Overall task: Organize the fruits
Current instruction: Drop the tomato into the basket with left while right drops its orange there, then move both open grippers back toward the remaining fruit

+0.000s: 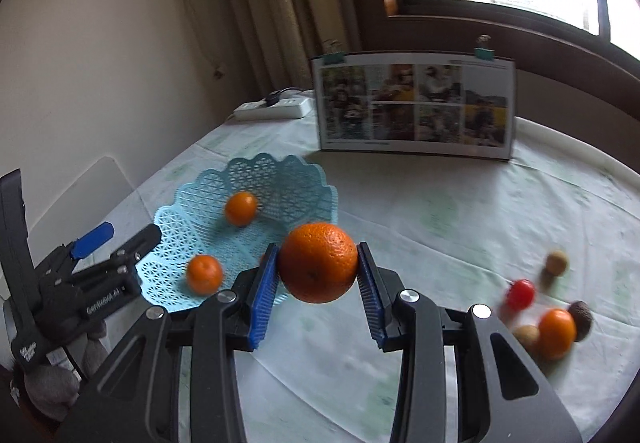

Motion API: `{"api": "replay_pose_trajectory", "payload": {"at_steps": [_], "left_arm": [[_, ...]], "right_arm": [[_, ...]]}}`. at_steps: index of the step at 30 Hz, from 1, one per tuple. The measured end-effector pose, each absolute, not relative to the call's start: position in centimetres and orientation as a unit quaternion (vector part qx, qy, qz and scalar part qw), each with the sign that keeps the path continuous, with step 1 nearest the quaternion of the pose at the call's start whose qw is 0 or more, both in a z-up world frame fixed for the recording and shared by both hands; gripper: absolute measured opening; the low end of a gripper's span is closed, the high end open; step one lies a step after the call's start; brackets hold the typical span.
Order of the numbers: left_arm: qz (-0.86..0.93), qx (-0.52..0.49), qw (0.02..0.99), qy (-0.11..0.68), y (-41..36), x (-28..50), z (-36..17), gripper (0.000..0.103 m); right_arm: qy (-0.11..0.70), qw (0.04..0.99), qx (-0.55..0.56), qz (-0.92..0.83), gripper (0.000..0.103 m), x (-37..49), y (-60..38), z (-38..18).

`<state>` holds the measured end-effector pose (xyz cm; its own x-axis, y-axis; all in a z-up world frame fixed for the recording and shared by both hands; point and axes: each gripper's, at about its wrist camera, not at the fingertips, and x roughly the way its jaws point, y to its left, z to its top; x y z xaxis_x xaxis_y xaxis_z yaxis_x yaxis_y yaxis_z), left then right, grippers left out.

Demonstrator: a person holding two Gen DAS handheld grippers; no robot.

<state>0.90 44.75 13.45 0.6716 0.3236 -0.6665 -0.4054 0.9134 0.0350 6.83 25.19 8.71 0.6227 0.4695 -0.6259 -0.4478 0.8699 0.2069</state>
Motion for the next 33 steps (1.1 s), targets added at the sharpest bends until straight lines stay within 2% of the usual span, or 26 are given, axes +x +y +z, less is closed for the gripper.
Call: {"api": "replay_pose_trajectory", "payload": {"at_steps": [10, 11, 12, 14, 28, 33], "left_arm": [[0.216, -0.069, 0.906, 0.356, 46.5, 0.0, 13.1, 0.095], [0.216, -0.07, 0.906, 0.357, 46.6, 0.0, 13.1, 0.095], [0.216, -0.071, 0.906, 0.357, 46.7, 0.0, 13.1, 0.096], [0.216, -0.074, 0.906, 0.357, 46.7, 0.0, 13.1, 0.098], [0.199, -0.069, 0.911, 0.355, 44.8, 0.5, 13.6, 0.098], [0.191, -0.063, 0.913, 0.354, 43.8, 0.7, 13.9, 0.099]], "right_arm": [[0.373, 0.881, -0.002, 0.292, 0.04, 7.1, 30.5, 7.5], [0.372, 0.881, 0.0, 0.293, 0.042, 7.2, 30.6, 7.5], [0.372, 0.881, 0.002, 0.294, 0.047, 7.2, 30.5, 7.6], [0.368, 0.883, 0.004, 0.29, 0.049, 7.2, 30.2, 7.7], [0.362, 0.895, 0.024, 0.259, 0.05, 6.3, 26.2, 7.9], [0.36, 0.901, 0.032, 0.239, 0.054, 6.2, 24.2, 7.7]]}}
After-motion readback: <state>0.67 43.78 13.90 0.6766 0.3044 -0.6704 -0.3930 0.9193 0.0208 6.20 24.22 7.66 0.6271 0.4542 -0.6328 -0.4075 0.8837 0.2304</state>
